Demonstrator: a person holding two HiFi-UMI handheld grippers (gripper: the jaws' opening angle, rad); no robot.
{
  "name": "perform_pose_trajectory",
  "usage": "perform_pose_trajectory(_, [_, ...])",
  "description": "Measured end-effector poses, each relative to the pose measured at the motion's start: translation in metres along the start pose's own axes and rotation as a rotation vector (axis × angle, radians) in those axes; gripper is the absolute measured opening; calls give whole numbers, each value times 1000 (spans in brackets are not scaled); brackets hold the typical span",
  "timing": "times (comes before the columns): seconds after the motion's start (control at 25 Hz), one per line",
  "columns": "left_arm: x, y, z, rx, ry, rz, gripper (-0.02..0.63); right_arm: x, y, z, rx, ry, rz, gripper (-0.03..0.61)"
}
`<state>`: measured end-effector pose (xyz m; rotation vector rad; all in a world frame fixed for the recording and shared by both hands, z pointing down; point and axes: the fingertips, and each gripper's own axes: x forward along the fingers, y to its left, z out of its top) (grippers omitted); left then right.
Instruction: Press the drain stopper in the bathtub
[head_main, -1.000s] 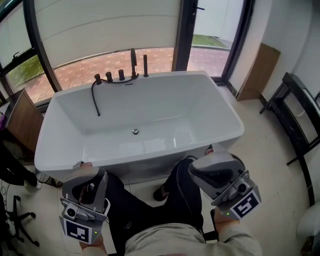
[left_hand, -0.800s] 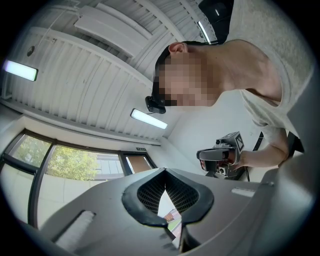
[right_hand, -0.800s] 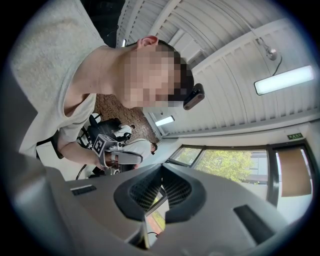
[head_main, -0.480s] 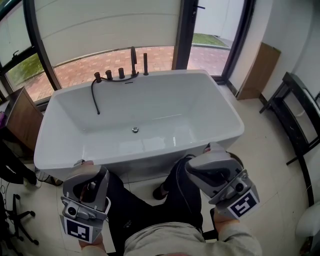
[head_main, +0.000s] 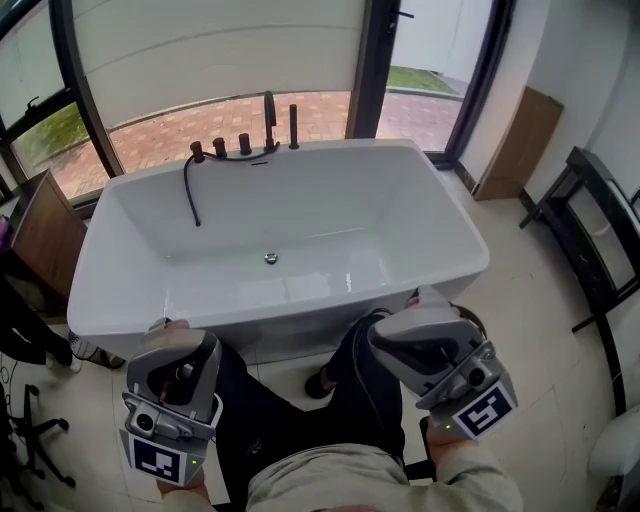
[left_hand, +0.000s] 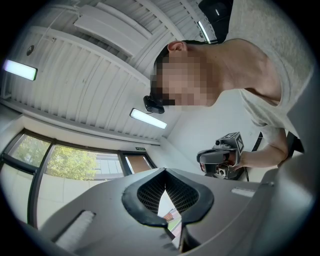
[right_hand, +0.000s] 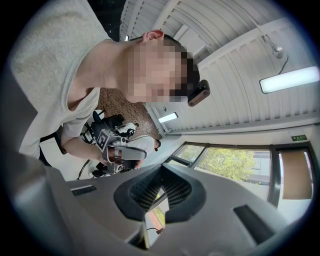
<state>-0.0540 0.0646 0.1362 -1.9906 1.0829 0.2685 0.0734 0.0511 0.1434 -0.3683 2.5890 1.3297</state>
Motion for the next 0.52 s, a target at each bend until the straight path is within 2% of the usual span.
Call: perform_pose_trajectory(0.52, [1,-2,-2,9,6,-10,8,3,2,-3,-9,14,7,3])
